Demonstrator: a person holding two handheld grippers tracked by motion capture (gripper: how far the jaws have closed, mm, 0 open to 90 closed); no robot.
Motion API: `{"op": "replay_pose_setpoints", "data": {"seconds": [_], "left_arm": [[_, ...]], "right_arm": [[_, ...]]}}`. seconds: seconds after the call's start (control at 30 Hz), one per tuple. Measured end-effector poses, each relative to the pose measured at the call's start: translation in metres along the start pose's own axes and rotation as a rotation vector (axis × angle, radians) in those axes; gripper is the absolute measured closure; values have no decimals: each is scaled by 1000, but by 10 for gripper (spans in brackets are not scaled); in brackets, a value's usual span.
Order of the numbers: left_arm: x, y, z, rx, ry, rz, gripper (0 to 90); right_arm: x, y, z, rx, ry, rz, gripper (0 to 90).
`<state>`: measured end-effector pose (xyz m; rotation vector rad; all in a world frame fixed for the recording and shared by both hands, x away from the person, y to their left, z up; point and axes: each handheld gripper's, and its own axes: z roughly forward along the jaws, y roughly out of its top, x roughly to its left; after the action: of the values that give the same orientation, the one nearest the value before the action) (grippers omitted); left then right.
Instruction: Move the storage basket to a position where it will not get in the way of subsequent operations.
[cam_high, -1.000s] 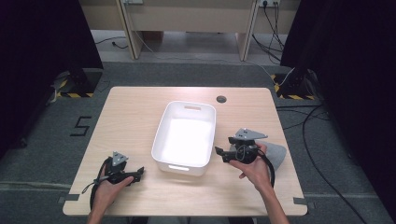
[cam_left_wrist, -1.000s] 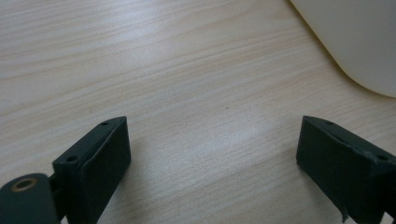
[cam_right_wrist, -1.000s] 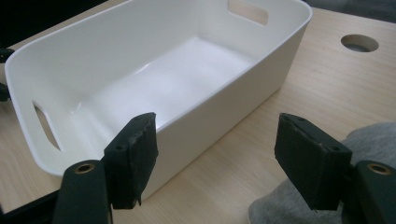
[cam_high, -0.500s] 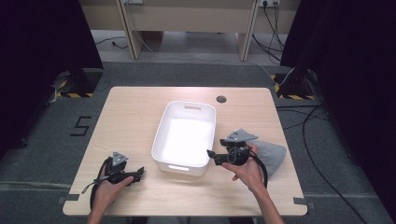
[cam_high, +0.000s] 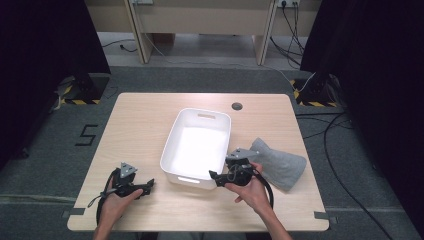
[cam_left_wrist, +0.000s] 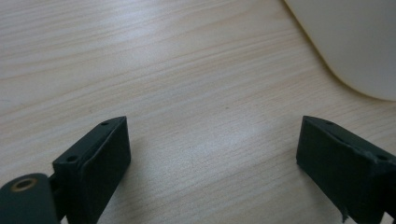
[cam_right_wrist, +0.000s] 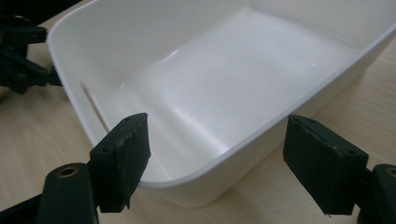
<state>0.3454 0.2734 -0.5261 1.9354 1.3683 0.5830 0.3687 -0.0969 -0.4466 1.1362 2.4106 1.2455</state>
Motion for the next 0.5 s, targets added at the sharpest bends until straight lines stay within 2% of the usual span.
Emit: {"op": "replay_pose_setpoints", "data": {"seconds": [0.07,0.23,0.37,0.43,0.5], "left_arm": [[0,0,0,0,0,0,89],[0,0,0,0,0,0,89],[0,0,0,0,0,0,89],[0,0,0,-2,0,-2,89],[0,0,0,-2,0,-2,89]], "right_arm": [[4,0,1,1,44,16,239],[11,1,3,5,100,43,239],[10,2,3,12,155,58,246],[11,2,2,13,152,51,243],[14,4,0,16,145,15,248]]}}
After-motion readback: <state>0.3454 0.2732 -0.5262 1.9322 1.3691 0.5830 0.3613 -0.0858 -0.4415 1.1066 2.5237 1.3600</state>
